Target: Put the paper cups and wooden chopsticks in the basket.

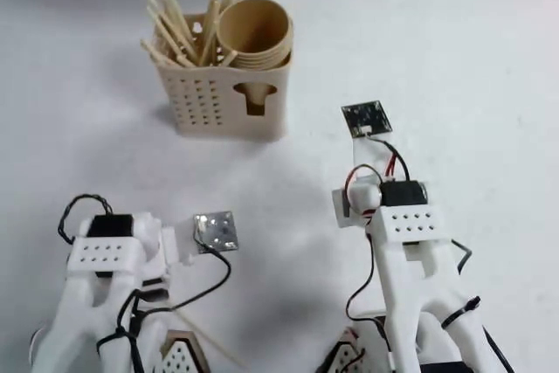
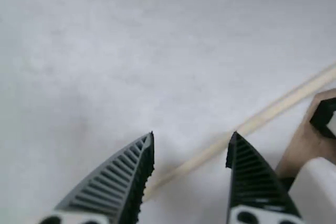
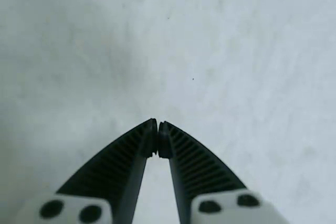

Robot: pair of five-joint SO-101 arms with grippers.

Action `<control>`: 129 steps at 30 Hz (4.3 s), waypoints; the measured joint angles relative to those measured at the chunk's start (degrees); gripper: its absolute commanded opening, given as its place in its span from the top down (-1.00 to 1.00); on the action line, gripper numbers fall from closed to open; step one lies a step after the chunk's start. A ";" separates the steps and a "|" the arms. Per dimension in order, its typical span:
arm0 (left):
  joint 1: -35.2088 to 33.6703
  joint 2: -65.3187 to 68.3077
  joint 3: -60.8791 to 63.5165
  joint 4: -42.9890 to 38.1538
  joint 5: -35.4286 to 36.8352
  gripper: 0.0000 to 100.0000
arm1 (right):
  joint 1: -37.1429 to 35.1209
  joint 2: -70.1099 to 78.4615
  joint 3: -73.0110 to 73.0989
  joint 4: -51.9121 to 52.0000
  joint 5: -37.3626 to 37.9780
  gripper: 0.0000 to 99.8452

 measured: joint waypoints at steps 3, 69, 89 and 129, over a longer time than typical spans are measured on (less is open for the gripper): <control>0.35 0.00 0.00 -0.44 0.26 0.55 | 0.00 0.00 0.00 0.00 0.00 0.96; -28.22 0.09 -47.38 7.74 55.03 0.76 | -71.74 10.46 0.44 -1.32 -24.35 0.68; -28.22 0.09 -47.38 7.74 55.03 0.76 | -73.85 28.66 -15.38 -1.67 -28.22 0.89; -28.22 0.09 -47.38 7.74 55.03 0.76 | -55.12 19.08 -20.31 11.16 -19.96 0.97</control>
